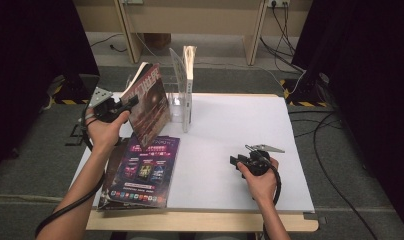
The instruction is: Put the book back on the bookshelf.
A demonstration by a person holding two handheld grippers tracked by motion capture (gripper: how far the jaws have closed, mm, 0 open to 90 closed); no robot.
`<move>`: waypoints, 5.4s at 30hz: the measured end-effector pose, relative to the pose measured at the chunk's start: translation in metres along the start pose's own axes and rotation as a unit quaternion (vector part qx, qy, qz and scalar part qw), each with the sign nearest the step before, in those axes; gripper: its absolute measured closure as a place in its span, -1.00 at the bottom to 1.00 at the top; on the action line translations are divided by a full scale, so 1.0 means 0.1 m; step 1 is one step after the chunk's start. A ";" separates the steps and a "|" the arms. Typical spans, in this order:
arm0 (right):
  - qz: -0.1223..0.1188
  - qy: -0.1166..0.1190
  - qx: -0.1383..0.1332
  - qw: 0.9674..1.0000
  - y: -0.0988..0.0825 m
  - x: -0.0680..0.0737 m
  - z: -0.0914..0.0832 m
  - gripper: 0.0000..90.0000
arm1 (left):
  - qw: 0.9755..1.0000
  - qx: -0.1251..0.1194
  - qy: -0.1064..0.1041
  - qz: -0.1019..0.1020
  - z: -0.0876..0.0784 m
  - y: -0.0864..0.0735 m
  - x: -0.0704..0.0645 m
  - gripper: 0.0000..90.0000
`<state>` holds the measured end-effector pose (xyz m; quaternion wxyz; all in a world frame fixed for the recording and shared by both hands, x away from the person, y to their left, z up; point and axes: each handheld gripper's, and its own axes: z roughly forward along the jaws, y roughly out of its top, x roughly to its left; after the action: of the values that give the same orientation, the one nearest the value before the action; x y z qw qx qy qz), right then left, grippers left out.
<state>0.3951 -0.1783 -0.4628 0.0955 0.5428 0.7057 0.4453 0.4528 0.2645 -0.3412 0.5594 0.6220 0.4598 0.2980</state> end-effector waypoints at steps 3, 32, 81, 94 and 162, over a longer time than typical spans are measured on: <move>-0.002 0.001 0.000 1.000 0.00 -0.01 0.00 0.33 | 1.000 -0.004 0.001 0.001 0.01 0.00 -0.01 0.85; 0.011 0.000 -0.006 1.000 0.01 -0.06 -0.05 0.33 | 0.997 -0.050 0.050 0.021 0.33 0.20 -0.06 0.86; 0.027 0.009 0.000 1.000 0.01 -0.12 -0.06 0.31 | 0.997 0.006 0.075 -0.019 0.61 0.26 0.16 0.64; 0.030 0.012 0.008 0.999 0.00 -0.12 -0.04 0.30 | 0.997 0.024 0.071 -0.036 0.67 0.23 0.16 0.63; 0.038 0.020 0.012 0.999 0.01 -0.19 -0.01 0.30 | 0.993 -0.037 0.113 0.017 1.11 0.31 0.00 0.86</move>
<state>0.4019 -0.1948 -0.4681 0.0579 0.5612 0.6914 0.4513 0.5581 0.2194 -0.3332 0.5211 0.5710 0.4983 0.3924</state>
